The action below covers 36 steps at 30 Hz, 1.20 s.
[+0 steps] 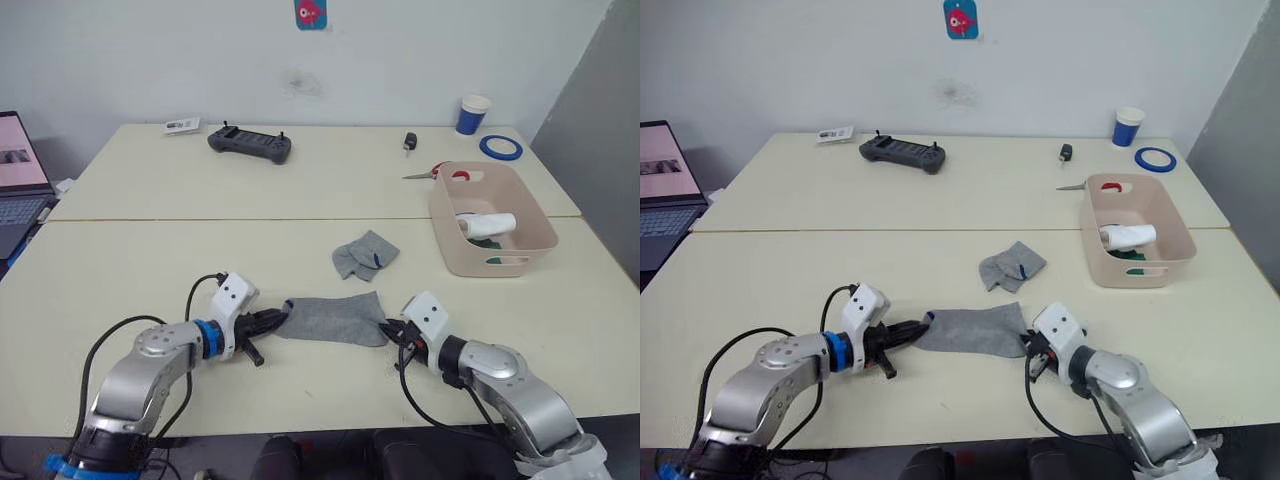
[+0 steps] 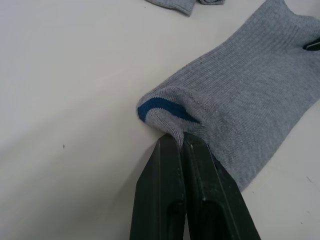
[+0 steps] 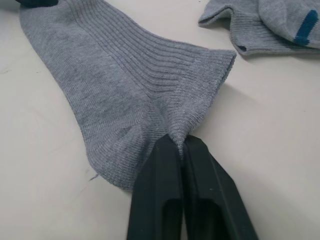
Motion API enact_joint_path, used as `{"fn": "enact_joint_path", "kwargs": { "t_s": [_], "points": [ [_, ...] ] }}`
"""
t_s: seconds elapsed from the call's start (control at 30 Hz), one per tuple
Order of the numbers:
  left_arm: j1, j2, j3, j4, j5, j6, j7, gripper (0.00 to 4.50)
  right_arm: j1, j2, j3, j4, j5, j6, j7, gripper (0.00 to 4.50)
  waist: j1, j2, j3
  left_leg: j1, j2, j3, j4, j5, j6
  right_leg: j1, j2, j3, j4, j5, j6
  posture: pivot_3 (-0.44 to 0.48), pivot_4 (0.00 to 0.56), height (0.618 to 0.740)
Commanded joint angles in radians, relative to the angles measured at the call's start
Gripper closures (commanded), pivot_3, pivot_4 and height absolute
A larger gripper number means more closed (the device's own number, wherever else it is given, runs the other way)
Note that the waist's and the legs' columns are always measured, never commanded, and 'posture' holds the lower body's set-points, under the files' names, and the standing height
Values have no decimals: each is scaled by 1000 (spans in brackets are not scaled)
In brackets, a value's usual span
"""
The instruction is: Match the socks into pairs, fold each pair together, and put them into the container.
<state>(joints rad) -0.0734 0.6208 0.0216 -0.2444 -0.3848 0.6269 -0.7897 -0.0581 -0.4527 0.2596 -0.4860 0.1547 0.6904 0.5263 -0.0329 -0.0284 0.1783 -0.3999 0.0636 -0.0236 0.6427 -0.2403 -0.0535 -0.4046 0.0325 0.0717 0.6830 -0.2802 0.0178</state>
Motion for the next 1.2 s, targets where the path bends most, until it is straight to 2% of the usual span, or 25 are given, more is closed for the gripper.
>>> {"fn": "enact_joint_path", "kwargs": {
  "t_s": [0.03, 0.23, 0.43, 0.73, 0.93, 0.97, 1.03, 1.2],
  "points": [
    [74, -3, 68, -96, -48, 9, 22, 4500, 2, -19, 4, -59, 41, 18, 44, 4462, 0, 0, 0, 0, 0, 0, 0, 0, 0, 0, 0, 0, 0, 0, 0, 0, 150, 740],
    [241, 35, 183, -254, -157, 68, 7, 4500, 11, -97, -27, -184, 148, 87, 141, 4462, 0, 0, 0, 0, 0, 0, 0, 0, 0, -1, 0, 0, 0, -1, -1, 0, 150, 740],
    [351, 15, 146, -313, -129, 45, 54, 4500, 33, -180, -15, -201, 170, 92, 176, 4462, 2, 0, 0, 0, 0, 0, 0, 0, 0, 0, -1, 0, -1, -3, -6, 0, 150, 740],
    [378, 25, 90, -253, -43, -22, 78, 4500, 43, -184, 8, -171, 145, 143, 126, 4462, 1, 0, 0, 1, 0, 1, 1, 0, 0, 0, -1, 1, -1, -3, -7, 0, 150, 740],
    [361, 8, 104, -241, -72, -17, 93, 4500, 25, -170, -13, -179, 168, 217, 95, 4462, 1, 0, -1, 1, 0, 1, 1, 0, 0, 0, -1, 1, -1, -3, -7, 0, 150, 740],
    [364, 9, 106, -246, -82, -16, 84, 4270, 24, -169, -17, -181, 169, 212, 91, 3942, 1, 0, -1, 1, 0, 1, 1, 0, 0, 0, -1, 1, -1, -3, -7, 0, 150, 740],
    [366, 4, 113, -257, -99, -7, 87, 3810, 19, -171, -25, -188, 175, 207, 93, 3430, 1, 0, -1, 1, 0, 1, 1, 0, 0, 0, -1, 1, -1, -3, -7, 0, 150, 740],
    [400, 13, 144, -276, -105, -25, 94, 2372, 9, -174, -61, -206, 194, 217, 83, 1699, 0, 0, -1, 1, 0, 1, 0, 0, 0, 0, -1, 1, -1, -3, -7, 0, 150, 740]
  ]
}}
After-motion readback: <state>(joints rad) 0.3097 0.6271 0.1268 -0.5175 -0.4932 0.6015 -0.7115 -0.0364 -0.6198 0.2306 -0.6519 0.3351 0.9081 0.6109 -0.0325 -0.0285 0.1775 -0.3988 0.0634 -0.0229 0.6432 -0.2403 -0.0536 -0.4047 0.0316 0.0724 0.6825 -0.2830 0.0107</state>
